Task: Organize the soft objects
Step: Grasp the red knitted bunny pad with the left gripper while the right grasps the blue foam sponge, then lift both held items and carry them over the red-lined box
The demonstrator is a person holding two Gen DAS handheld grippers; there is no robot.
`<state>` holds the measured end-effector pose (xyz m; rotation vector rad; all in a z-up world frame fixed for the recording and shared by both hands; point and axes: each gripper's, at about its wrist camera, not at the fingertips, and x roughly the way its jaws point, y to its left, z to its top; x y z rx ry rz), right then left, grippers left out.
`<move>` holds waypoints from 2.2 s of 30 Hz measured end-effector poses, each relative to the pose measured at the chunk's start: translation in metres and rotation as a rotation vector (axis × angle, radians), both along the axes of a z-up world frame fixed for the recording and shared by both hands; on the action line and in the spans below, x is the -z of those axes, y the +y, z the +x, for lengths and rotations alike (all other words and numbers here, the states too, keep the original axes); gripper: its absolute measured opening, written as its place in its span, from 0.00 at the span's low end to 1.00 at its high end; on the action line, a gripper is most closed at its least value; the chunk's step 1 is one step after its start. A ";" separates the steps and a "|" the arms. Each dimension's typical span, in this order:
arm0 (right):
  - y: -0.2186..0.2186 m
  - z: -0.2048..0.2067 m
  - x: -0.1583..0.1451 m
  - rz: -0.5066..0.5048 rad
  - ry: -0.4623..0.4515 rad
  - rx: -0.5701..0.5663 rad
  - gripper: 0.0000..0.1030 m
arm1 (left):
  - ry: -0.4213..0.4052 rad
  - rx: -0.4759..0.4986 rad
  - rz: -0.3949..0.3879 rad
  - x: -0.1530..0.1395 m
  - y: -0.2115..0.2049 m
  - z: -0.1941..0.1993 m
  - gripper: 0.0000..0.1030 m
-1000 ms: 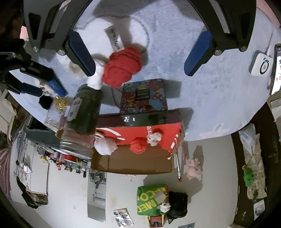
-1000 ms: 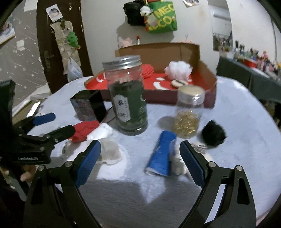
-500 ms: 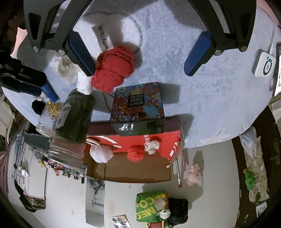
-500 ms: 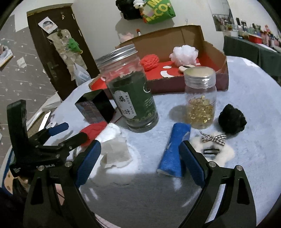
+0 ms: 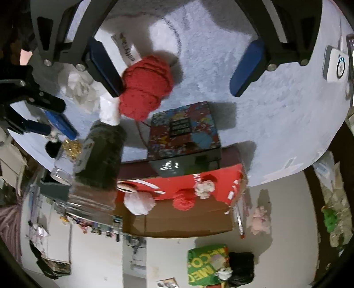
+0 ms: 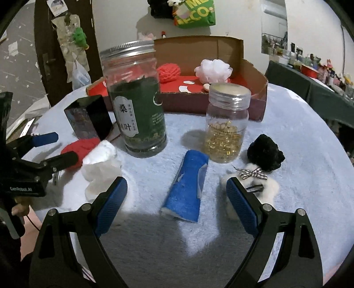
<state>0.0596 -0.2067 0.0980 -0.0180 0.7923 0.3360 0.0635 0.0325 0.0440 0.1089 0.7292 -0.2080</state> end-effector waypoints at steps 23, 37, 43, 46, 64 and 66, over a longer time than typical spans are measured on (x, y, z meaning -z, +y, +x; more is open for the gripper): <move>-0.004 -0.001 0.002 0.011 -0.006 -0.029 0.23 | 0.027 0.129 -0.089 -0.003 -0.005 -0.005 0.44; 0.000 -0.005 -0.025 0.050 -0.052 -0.092 0.23 | -0.024 0.176 -0.130 -0.027 -0.025 -0.012 0.44; -0.002 -0.002 -0.025 0.055 -0.040 -0.090 0.23 | -0.014 0.175 -0.133 -0.025 -0.029 -0.010 0.44; -0.003 -0.002 -0.024 0.055 -0.037 -0.091 0.23 | -0.014 0.167 -0.133 -0.025 -0.026 -0.010 0.44; -0.044 0.003 -0.026 0.107 0.021 -0.064 0.23 | -0.015 0.003 -0.126 -0.028 0.049 -0.022 0.44; -0.050 0.004 -0.026 0.113 0.029 -0.055 0.23 | -0.012 -0.021 -0.127 -0.027 0.059 -0.022 0.44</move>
